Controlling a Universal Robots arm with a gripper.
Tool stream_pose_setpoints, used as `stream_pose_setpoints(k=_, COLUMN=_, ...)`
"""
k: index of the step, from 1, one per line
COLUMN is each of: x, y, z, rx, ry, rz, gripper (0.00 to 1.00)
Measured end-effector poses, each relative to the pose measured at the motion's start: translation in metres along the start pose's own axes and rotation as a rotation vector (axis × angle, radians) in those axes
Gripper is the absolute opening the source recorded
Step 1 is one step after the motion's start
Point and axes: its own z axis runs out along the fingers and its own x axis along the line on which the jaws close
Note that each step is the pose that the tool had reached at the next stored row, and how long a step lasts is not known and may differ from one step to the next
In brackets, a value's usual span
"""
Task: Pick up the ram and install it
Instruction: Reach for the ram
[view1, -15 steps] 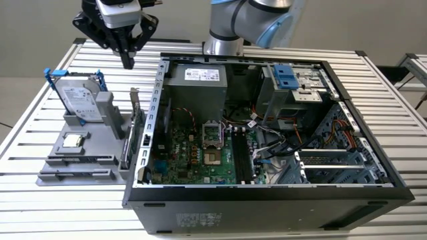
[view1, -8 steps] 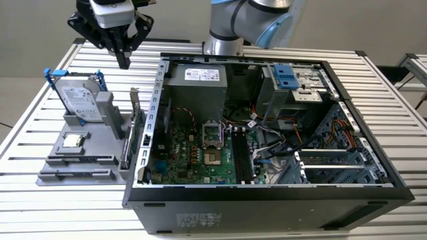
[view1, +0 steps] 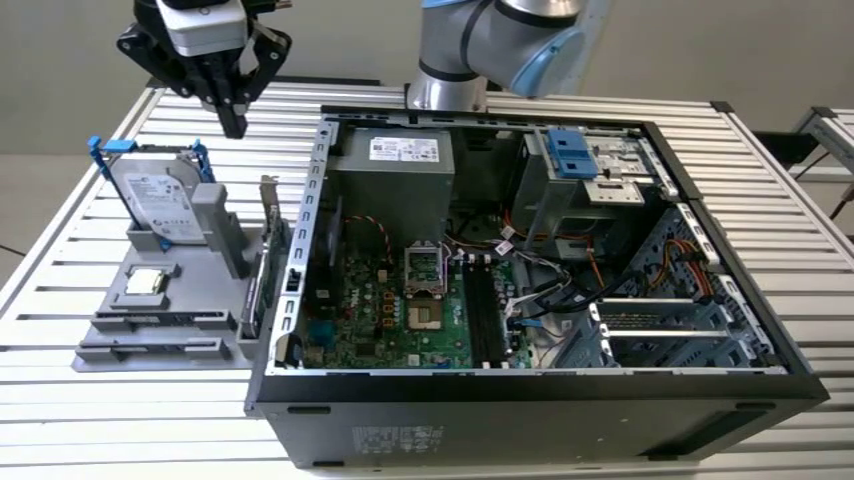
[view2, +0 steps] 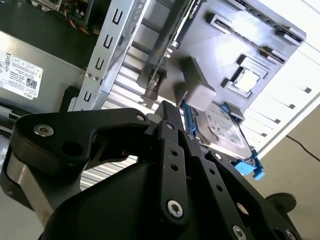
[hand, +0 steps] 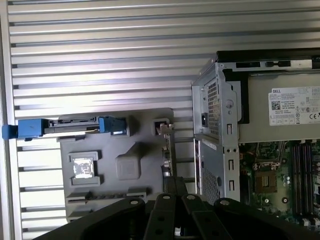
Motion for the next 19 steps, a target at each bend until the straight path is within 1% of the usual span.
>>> stream_pose_setpoints(k=9, x=0.0096, y=-0.0009, z=-0.0002, rx=0.0, ry=0.0, rz=0.0, gripper=0.0)
stream_pose_setpoints(k=14, x=0.018, y=-0.0015, z=-0.0004, rx=-0.0001, ry=0.0001, rz=-0.002, gripper=0.0)
stream_pose_setpoints(k=19, x=0.0248, y=-0.002, z=-0.0005, rx=-0.0002, ry=0.0004, rz=-0.009, gripper=0.0)
